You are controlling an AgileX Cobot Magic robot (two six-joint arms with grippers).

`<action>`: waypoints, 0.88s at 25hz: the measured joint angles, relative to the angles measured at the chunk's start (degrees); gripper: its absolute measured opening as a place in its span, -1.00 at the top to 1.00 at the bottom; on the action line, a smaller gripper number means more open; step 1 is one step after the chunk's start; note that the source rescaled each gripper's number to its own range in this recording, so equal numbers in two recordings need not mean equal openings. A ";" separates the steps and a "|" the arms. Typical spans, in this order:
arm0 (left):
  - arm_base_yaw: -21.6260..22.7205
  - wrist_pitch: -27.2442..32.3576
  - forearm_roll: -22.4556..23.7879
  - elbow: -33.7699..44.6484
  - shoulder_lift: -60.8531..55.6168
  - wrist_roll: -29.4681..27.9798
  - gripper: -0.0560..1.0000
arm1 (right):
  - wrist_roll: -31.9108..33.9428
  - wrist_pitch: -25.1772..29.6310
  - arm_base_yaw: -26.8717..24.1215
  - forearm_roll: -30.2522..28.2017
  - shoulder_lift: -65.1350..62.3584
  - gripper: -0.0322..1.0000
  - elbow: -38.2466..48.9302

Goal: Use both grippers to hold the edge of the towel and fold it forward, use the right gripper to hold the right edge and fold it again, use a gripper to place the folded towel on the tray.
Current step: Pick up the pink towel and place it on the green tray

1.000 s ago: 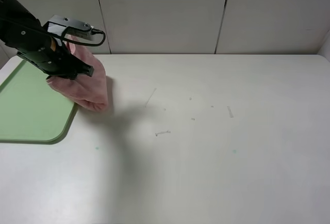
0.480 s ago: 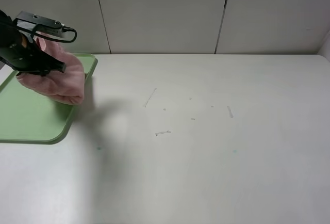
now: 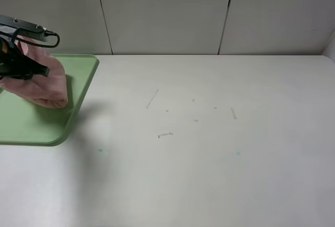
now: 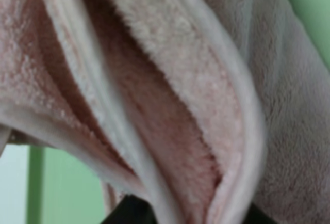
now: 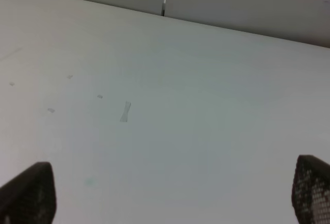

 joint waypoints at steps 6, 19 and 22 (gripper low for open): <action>2.36 -3.43 0.29 3.13 0.00 0.00 0.66 | 0.00 0.00 0.00 0.00 0.00 -1.00 0.00; 2.87 -3.28 1.66 3.24 0.00 -0.59 0.17 | 0.00 0.00 0.00 0.00 0.00 -1.00 0.00; 2.87 -4.53 2.09 3.24 0.00 -0.72 -0.66 | 0.00 0.00 0.00 0.00 0.00 -1.00 0.00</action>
